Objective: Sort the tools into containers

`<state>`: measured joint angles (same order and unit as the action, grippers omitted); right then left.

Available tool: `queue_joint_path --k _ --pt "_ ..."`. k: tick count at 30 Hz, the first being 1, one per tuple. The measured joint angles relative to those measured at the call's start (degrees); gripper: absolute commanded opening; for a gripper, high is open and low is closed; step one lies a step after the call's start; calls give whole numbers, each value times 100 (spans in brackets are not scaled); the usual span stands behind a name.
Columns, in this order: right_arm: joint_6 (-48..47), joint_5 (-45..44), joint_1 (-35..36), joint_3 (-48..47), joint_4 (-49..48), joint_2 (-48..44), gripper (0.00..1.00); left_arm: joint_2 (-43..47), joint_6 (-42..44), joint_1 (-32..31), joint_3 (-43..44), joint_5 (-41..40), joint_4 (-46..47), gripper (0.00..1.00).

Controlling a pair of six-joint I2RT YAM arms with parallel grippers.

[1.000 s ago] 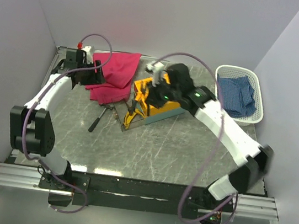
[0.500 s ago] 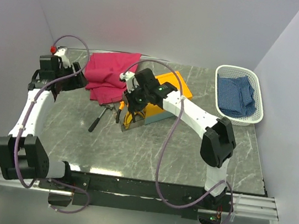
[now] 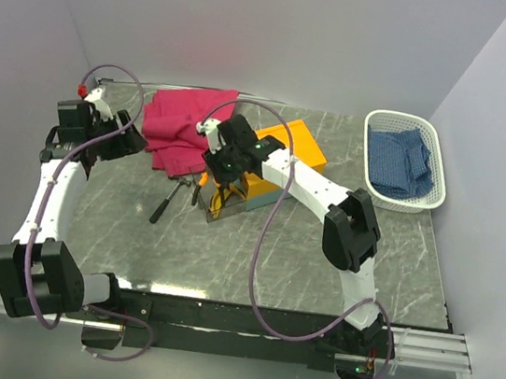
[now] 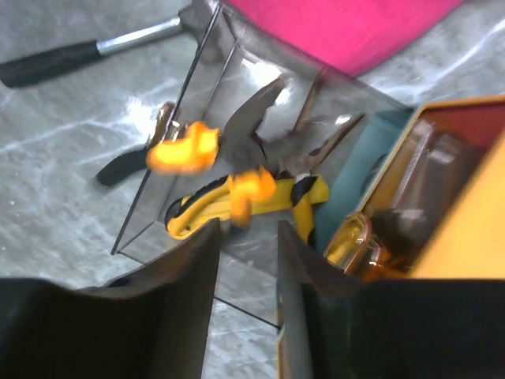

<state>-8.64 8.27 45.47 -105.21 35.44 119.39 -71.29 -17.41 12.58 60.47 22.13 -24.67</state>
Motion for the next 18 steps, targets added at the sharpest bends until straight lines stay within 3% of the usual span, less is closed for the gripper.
queue_joint_path --k 5,11,14,15,16,18 --pt "-4 -101 2 -181 31 -133 53 -26 -131 0 -94 389 63 67" --pt "22 20 -4 -168 24 -831 52 -358 -260 -162 -306 708 203 48" --pt "44 28 -46 -7 -142 -1235 52 -540 -297 -426 -376 807 232 23" --pt "42 13 -76 52 -186 -1364 51 -588 -278 -546 -396 839 240 7" --pt "24 -33 -118 90 -212 -1453 47 -625 -286 -656 -400 892 240 1" --pt "-22 -140 -260 160 -306 -1547 20 -688 -260 -874 -407 964 271 1"
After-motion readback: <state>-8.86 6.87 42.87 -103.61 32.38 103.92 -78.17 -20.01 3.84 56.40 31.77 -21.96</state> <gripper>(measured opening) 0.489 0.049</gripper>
